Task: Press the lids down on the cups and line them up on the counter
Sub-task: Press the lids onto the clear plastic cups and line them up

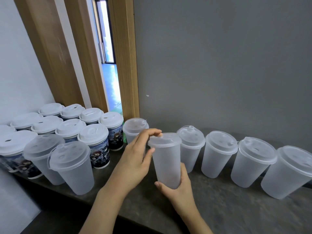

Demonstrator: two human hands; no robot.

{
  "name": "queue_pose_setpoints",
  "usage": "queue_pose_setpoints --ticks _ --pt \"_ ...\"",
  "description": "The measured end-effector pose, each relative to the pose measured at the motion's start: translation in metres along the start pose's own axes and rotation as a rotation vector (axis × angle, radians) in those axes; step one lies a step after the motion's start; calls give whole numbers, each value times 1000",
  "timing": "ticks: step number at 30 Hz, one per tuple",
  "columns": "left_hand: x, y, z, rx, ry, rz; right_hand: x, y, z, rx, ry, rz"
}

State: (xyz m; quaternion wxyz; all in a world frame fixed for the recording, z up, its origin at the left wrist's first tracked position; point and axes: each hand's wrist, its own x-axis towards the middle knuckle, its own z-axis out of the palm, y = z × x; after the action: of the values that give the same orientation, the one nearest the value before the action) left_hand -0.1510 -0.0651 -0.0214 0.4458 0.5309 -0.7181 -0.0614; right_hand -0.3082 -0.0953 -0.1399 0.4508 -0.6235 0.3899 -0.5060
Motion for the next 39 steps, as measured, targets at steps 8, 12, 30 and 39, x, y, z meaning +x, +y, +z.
queue_pose_setpoints --ticks 8,12,30,39 --pt "2 19 5 131 170 45 -2 -2 3 -153 184 -103" --pt "3 12 6 110 199 -8 -4 -13 1 -47 63 -14" --pt "5 -4 1 213 -71 -127 -1 -9 3 148 -70 10" --pt "1 -12 15 36 -64 -107 1 -18 -5 477 -255 262"
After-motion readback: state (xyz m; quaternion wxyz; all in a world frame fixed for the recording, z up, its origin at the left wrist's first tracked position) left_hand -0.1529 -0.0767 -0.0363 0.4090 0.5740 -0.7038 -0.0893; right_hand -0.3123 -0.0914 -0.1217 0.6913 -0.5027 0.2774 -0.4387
